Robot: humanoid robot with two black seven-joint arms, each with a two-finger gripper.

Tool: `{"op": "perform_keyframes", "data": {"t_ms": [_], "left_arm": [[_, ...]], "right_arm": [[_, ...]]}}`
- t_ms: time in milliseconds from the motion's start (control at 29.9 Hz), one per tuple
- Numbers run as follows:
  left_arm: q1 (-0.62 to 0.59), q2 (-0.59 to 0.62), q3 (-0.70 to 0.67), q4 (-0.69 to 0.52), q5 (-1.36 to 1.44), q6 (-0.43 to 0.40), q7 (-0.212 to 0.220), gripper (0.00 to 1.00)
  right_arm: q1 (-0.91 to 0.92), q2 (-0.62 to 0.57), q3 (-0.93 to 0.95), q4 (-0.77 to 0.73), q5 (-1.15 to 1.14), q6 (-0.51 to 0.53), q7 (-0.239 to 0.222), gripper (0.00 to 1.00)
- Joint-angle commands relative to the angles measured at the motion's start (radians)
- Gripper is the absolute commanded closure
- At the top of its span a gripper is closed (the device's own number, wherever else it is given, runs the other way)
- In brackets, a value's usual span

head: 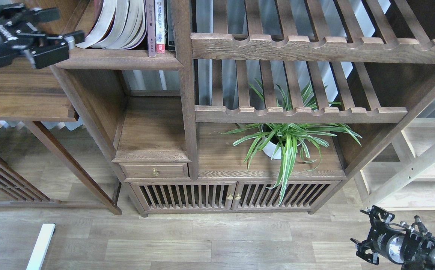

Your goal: Organize books on shelf

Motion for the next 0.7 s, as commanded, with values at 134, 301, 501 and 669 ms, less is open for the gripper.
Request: {"op": "perform_keyframes", "data": {"t_ms": [134, 301, 501, 669], "left_arm": [[0.202, 0.053, -0.001, -0.016, 0.002, 0.0, -0.012, 0.11], [0.324, 0.047, -0.001, -0.022, 0.008, 0.0, -0.023, 0.09], [0.493, 0.006, -0.004, -0.002, 0.013, 0.0, -0.04, 0.06], [0.659, -0.057, -0.007, 0.08, 0.011, 0.0, -0.104, 0.03]], "right_arm": [[-0.029, 0.0, 0.006, 0.0, -0.003, 0.0, 0.0, 0.04], [-0.041, 0.0, 0.009, -0.004, -0.003, 0.0, 0.0, 0.04], [-0.051, 0.0, 0.01, -0.015, 0.0, 0.0, 0.0, 0.04], [-0.08, 0.002, 0.018, -0.047, 0.0, 0.0, 0.0, 0.04]]}}
